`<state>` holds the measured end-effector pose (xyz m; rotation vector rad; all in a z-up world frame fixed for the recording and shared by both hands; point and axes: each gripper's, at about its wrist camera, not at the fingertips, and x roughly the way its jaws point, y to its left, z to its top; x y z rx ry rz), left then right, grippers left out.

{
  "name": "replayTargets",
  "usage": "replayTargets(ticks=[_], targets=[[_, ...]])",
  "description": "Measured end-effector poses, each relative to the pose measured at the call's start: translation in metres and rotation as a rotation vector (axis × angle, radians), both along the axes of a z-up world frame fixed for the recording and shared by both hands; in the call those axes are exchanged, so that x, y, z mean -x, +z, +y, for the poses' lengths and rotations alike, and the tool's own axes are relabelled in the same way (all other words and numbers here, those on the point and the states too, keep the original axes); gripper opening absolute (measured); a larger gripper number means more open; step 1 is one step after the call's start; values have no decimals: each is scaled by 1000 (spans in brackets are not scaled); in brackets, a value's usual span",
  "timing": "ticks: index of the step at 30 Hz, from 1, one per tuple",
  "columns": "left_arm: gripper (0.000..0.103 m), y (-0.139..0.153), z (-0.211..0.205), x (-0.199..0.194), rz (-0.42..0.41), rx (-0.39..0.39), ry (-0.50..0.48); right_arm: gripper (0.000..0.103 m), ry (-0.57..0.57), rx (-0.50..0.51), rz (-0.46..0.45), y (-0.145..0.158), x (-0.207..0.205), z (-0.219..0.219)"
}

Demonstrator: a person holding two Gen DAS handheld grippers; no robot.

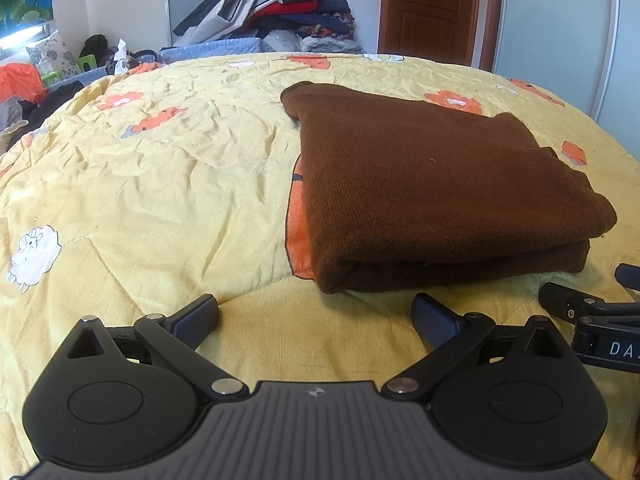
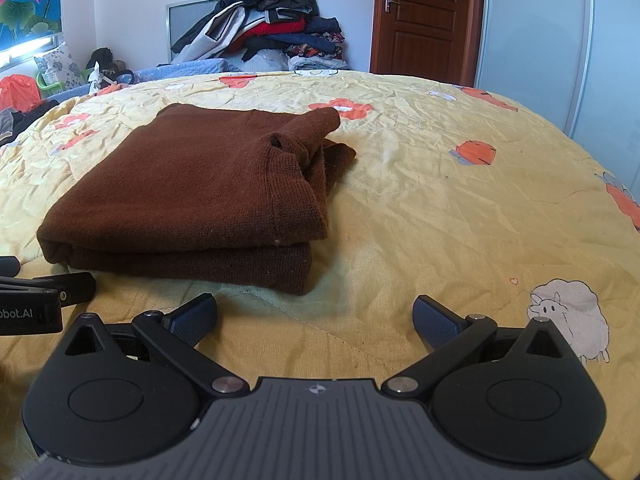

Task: Fold small clothes

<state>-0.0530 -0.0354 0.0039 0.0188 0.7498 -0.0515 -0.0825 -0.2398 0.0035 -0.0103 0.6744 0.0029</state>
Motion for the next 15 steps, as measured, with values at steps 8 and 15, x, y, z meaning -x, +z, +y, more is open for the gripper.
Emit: replayTargets(ticks=[8,15], targets=[[103,-1,0,0,-2,0,0,103,1,0,0,0,0,0],[103,-2,1,3,-17,1,-7,103,0,0,0,0,0,0]])
